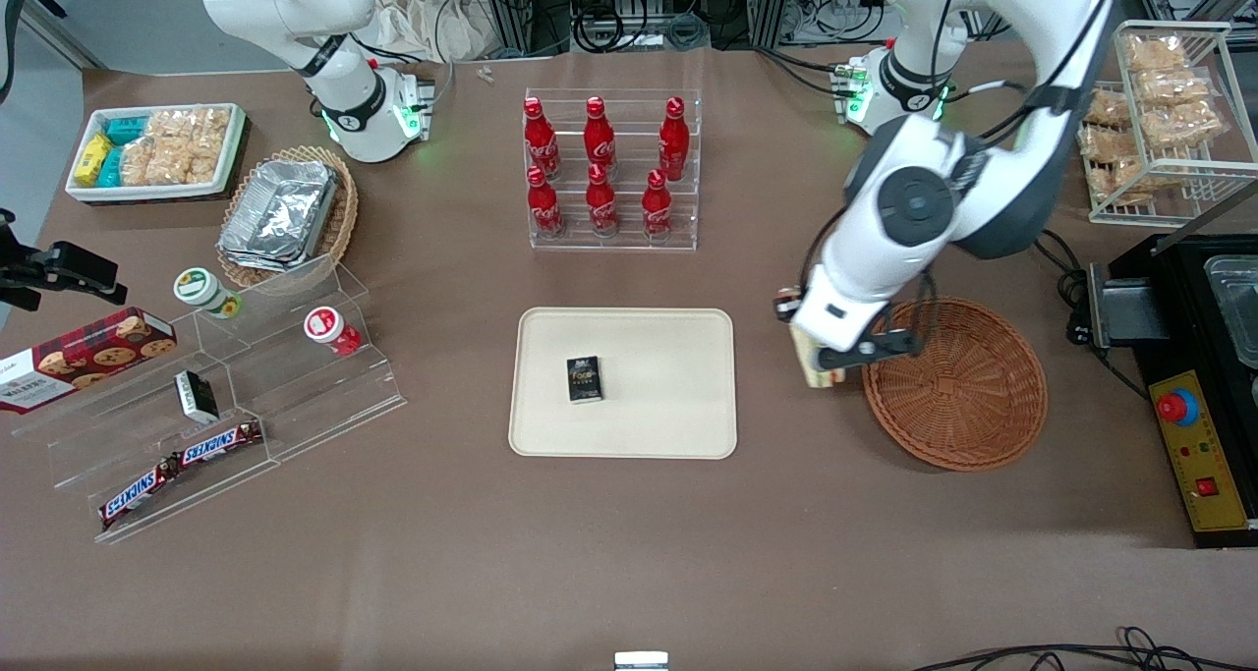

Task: Place sandwich from basket to tray
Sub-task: 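Carry the sandwich with the left gripper over the cream tray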

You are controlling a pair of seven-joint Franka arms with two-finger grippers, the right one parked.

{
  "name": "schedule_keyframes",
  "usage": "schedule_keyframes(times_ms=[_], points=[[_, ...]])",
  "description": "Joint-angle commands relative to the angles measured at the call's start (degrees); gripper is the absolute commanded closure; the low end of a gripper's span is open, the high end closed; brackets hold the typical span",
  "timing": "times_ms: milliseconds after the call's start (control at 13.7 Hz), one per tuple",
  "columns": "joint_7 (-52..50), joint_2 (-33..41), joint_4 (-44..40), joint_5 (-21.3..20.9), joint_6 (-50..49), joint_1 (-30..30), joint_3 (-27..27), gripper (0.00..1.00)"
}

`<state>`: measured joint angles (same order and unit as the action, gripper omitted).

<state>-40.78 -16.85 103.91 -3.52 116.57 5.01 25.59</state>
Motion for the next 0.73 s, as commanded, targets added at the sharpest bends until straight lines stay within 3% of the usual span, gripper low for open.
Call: schedule_keyframes(times_ms=[0,365,584,657], points=[[0.6,-7.2,-6.9,-3.3,-0.2,4.2,-0.1,0.87],[0.5,-15.8,-9.3,-8.3,7.9,8.3,-0.2,0.86],[0.4,-19.5,-10.2,-8.7,12.3,9.5,-0.3,0.87],[0.0,-20.1,-10.2,-9.9,12.9,10.3,-0.5,0.92]])
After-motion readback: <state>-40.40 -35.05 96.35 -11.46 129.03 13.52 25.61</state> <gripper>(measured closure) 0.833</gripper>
